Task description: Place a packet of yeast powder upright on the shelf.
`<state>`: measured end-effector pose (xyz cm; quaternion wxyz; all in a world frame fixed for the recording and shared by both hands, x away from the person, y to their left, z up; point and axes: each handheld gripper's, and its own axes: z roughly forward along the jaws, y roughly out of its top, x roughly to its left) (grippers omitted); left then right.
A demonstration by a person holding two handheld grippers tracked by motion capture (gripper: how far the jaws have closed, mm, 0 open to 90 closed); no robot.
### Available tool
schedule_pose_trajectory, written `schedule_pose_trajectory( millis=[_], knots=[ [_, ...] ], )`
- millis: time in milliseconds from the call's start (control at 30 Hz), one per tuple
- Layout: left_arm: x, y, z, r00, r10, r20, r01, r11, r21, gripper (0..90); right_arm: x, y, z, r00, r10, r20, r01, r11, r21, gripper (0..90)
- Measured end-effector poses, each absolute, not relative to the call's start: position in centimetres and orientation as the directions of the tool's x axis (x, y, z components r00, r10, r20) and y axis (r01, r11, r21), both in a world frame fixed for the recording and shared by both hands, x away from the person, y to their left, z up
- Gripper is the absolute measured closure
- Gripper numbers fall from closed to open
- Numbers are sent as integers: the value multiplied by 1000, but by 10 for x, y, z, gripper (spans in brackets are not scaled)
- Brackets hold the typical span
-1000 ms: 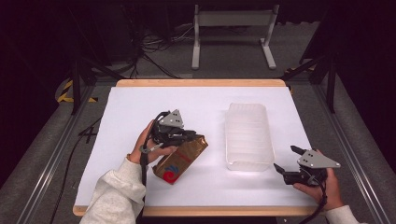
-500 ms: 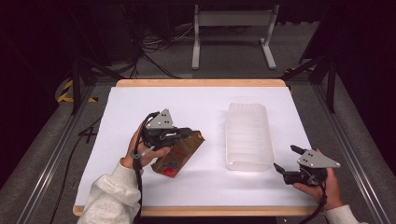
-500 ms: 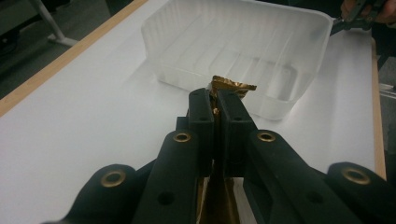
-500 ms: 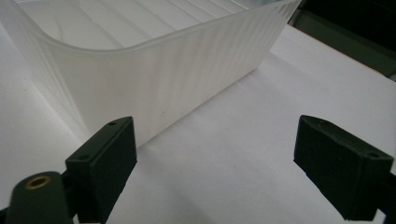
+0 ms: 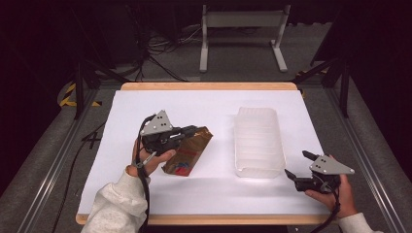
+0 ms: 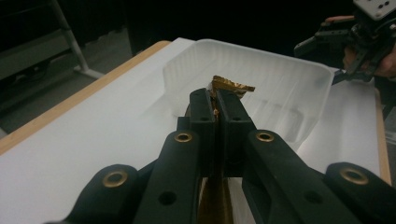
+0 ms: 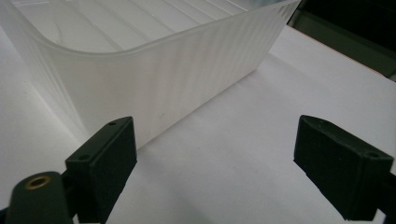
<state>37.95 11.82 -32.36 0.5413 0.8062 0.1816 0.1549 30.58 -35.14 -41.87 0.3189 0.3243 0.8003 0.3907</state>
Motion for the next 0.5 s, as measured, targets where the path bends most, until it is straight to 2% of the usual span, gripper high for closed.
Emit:
schedule_pose_trajectory(
  millis=[500],
  knots=[
    [383,95,-310,911,410,43,59,-232,971,862,304,-355,-417,-571,782,-252,268,467,843,139]
  ],
)
